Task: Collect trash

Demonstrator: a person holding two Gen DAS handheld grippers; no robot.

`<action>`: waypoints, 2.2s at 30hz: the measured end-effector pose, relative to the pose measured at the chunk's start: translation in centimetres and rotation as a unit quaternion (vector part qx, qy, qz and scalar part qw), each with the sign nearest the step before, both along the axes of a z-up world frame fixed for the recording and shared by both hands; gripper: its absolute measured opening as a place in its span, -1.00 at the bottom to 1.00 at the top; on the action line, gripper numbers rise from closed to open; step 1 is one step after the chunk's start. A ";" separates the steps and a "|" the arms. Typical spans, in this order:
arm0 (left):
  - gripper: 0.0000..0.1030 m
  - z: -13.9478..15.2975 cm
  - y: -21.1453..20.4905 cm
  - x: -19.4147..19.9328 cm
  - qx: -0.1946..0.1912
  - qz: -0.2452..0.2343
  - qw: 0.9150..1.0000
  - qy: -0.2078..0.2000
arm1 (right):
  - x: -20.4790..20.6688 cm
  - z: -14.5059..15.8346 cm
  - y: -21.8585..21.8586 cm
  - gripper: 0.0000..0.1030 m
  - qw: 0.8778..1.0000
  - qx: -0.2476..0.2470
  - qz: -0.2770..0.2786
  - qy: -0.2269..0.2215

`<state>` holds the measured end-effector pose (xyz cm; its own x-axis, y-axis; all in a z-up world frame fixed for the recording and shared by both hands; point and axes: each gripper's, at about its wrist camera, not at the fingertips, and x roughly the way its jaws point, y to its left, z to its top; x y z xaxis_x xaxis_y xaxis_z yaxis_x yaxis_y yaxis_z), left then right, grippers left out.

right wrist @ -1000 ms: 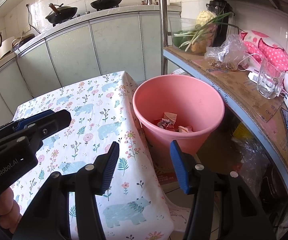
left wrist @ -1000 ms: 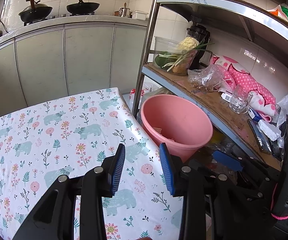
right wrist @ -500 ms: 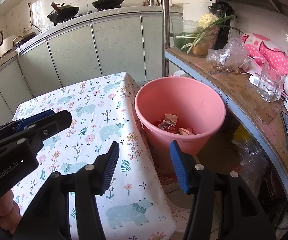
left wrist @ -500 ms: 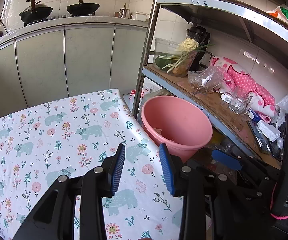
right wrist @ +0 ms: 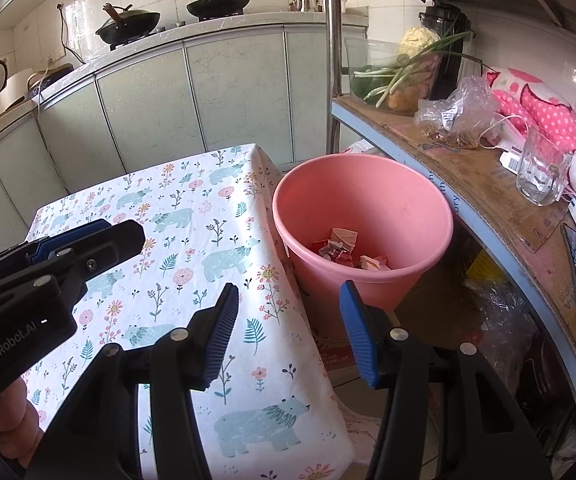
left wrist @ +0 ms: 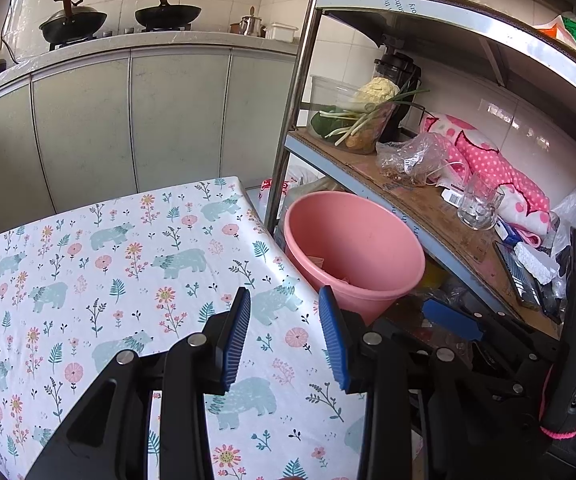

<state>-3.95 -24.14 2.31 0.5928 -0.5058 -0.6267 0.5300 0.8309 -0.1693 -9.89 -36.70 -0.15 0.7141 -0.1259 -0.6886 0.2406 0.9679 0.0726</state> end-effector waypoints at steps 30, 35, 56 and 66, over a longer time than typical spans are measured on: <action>-0.33 0.1 0.0 -0.2 -0.001 0.000 1.000 -0.001 | 0.1 0.2 0.4 0.04 1.000 -0.003 0.003 -0.001; -0.33 0.1 0.1 -0.2 -0.001 0.001 1.000 -0.001 | 0.4 0.4 0.4 0.04 1.000 -0.004 0.006 -0.001; -0.33 0.4 0.0 -0.3 -0.001 0.000 1.000 -0.001 | 0.3 0.3 0.4 0.04 1.000 -0.004 0.009 -0.002; -0.33 0.5 0.0 -0.4 -0.002 -0.002 1.000 -0.001 | 0.2 0.0 0.5 0.04 1.000 -0.005 0.014 0.001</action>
